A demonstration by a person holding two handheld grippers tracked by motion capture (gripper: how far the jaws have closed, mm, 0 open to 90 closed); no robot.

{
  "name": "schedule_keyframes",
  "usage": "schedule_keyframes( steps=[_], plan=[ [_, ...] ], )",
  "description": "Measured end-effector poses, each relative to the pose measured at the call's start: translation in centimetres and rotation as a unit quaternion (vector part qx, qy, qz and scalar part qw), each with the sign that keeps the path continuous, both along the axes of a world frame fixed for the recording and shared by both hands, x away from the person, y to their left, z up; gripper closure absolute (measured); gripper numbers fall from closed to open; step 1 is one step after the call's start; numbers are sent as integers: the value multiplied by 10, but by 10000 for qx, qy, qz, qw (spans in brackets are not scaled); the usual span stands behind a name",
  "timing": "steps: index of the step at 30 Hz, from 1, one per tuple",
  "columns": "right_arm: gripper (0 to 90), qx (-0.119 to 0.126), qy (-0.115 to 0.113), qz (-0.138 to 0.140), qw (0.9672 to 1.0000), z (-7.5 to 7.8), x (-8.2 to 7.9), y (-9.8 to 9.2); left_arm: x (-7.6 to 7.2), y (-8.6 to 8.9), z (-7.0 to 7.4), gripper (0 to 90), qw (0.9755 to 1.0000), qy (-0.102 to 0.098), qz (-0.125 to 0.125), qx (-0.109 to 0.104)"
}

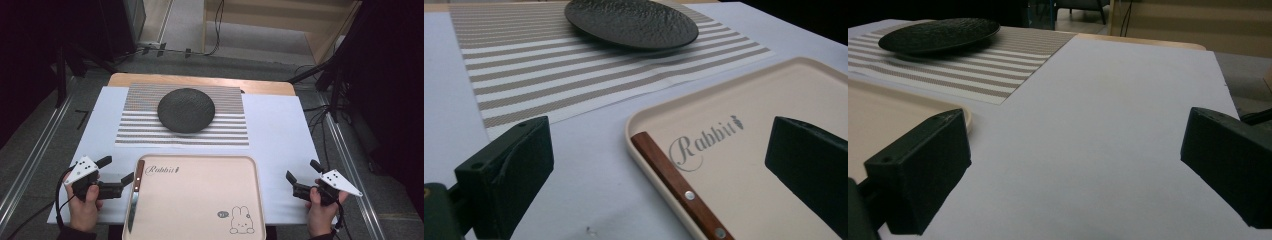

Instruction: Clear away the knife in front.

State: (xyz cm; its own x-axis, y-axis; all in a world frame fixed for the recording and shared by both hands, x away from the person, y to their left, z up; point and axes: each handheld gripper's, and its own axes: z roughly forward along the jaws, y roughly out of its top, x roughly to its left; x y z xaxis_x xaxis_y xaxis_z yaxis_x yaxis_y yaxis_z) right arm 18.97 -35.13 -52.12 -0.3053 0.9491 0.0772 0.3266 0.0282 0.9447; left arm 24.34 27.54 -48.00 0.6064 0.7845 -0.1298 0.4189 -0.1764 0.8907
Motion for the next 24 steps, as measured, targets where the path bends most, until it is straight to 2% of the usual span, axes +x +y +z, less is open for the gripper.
schedule_keyframes(
  steps=[8, 12, 15, 19, 22, 24],
  plan=[
    [0, 11, 7, -15, 10000, 0, 0, 0, 3, 17, -2, 0, 9997, 65, 240, 14],
    [0, 7, 7, -17, 10000, 0, 0, 0, 3, 28, -1, 0, 9993, 31, 381, 26],
    [0, 11, 5, -17, 10000, 0, 0, 0, 4, 37, -1, 0, 9982, -24, 550, 251],
    [0, 11, 7, -24, 10000, 0, 0, 0, 4, 50, -1, 0, 9976, -24, 687, 123],
    [0, 17, 8, -29, 10000, 0, 0, 0, 2, 62, -2, 0, 9971, -24, 756, -65],
    [0, 18, 9, -31, 10000, 0, 0, 0, 2, 63, -2, 0, 9972, -32, 751, -64]
  ],
)
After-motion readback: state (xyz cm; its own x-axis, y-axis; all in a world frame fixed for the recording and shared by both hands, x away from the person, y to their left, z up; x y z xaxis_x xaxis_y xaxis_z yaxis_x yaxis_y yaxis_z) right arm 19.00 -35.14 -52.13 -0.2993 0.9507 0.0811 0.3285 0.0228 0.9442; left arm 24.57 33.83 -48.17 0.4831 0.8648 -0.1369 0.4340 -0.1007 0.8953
